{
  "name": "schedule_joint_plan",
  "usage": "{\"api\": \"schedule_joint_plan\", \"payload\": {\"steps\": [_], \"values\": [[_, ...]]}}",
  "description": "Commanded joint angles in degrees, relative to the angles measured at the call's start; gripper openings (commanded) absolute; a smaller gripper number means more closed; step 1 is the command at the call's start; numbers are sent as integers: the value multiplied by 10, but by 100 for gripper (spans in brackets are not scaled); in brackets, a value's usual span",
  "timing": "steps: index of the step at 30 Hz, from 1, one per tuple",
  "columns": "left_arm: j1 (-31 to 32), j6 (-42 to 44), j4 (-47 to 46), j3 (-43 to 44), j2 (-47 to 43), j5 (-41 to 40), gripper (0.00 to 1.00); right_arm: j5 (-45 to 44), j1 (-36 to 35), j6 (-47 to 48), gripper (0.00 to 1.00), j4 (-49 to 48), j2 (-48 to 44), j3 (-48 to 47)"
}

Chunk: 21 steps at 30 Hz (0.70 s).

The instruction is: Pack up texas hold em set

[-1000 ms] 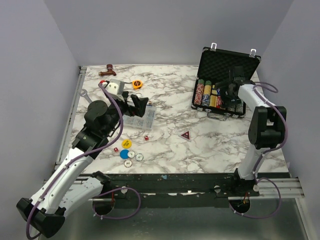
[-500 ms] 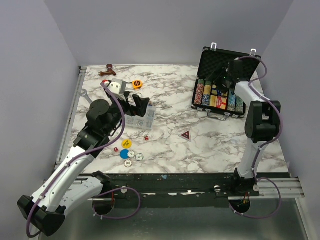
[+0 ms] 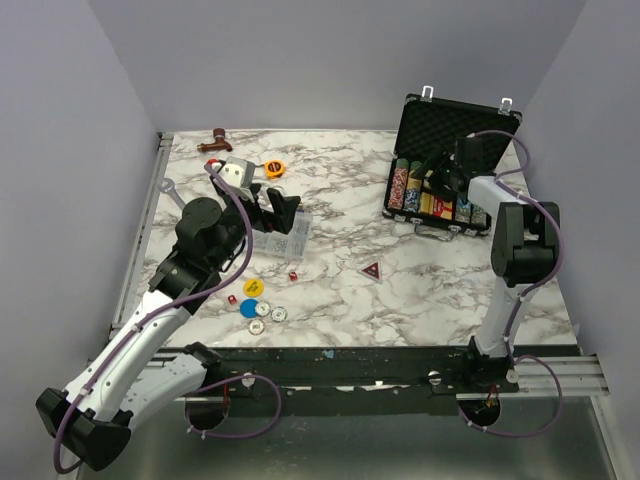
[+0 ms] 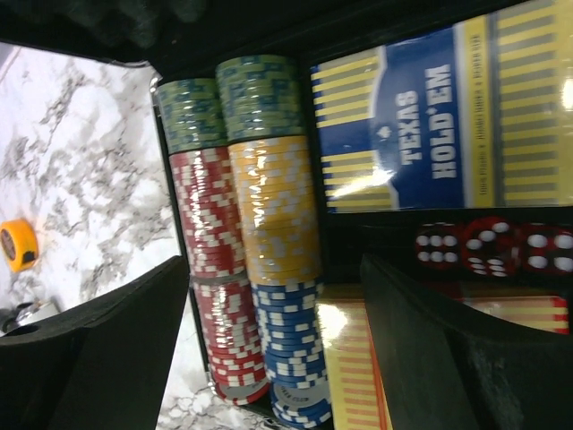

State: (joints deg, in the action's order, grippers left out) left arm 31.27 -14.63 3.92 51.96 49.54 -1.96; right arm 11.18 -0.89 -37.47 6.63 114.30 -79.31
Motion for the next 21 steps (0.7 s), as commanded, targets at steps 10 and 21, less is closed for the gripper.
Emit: {"api": "schedule_joint_plan", "payload": {"steps": [10,21], "values": [[4,-42,53,61,26,4,99,71,-23,33,83,26,-80,23],[4,-58,79,126,60,28,99,-21,-18,10,84,67,-44,62]]}}
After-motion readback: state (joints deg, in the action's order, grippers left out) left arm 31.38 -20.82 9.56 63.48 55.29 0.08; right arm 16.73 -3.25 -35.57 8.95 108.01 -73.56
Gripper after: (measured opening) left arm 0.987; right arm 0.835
